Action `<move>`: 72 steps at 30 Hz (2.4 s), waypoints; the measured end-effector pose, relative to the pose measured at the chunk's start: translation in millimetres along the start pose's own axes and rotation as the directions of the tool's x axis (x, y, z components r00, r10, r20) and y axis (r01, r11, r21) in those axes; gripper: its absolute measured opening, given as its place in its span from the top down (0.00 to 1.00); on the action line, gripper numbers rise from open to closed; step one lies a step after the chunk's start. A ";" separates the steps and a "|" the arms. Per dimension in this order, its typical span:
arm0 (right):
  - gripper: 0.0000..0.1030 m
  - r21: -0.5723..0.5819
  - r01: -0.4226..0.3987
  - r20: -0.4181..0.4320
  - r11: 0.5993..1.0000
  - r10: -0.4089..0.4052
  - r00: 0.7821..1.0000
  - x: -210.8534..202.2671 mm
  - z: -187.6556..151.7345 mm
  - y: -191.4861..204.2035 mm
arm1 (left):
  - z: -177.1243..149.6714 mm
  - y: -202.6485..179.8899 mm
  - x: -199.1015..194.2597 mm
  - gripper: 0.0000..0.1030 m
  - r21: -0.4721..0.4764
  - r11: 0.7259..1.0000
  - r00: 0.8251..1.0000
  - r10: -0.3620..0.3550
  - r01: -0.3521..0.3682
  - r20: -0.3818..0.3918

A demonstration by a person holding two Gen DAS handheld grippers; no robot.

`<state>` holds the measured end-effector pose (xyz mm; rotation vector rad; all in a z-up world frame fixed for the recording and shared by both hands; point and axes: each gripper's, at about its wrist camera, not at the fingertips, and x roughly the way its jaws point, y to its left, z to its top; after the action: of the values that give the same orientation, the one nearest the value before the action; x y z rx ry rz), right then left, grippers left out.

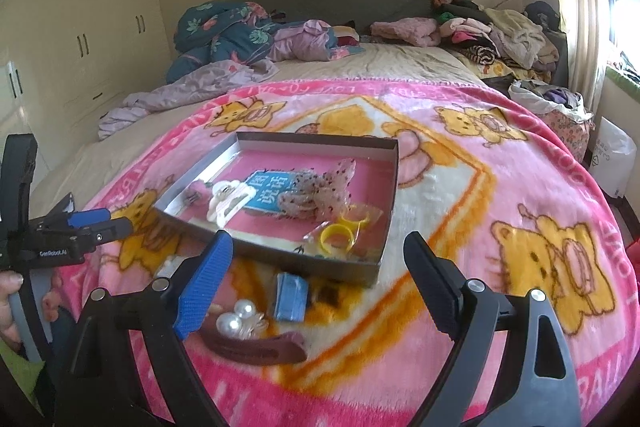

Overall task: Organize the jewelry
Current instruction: 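Grasp the bagged red bead earrings with the left tool while the right tool grasps the maroon hair claw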

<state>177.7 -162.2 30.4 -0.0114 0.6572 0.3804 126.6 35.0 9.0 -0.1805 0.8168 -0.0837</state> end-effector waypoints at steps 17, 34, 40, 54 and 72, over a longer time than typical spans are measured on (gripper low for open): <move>0.18 -0.035 -0.044 -0.067 0.998 0.042 0.997 -7.1 -33.3 11.2 | -39.1 -5.9 -9.1 0.21 0.009 1.000 0.999 -0.006 0.007 -0.041; 0.18 -0.064 -0.108 -0.198 0.992 0.094 0.976 31.3 -75.9 10.2 | -70.3 -8.5 22.2 0.30 -0.046 0.998 0.983 -0.046 0.038 -0.180; 0.18 -0.073 -0.140 -0.237 0.987 0.119 0.964 55.8 -83.5 10.4 | -70.8 -10.2 38.4 0.49 -0.103 0.991 0.968 -0.103 0.081 -0.230; 0.14 -0.116 -0.248 -0.265 0.962 0.210 0.941 84.1 -85.6 17.9 | -62.3 -18.8 68.7 0.53 -0.154 0.984 0.951 -0.127 0.086 -0.280; 0.64 -0.123 -0.314 -0.274 0.941 0.272 0.923 48.6 -99.3 9.1 | -68.6 -19.3 54.6 0.67 -0.081 0.994 0.962 -0.098 0.079 -0.255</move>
<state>150.8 -150.0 -76.5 -0.1216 0.8830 0.7326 113.6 -0.6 -72.4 -0.2769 1.0732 -0.1654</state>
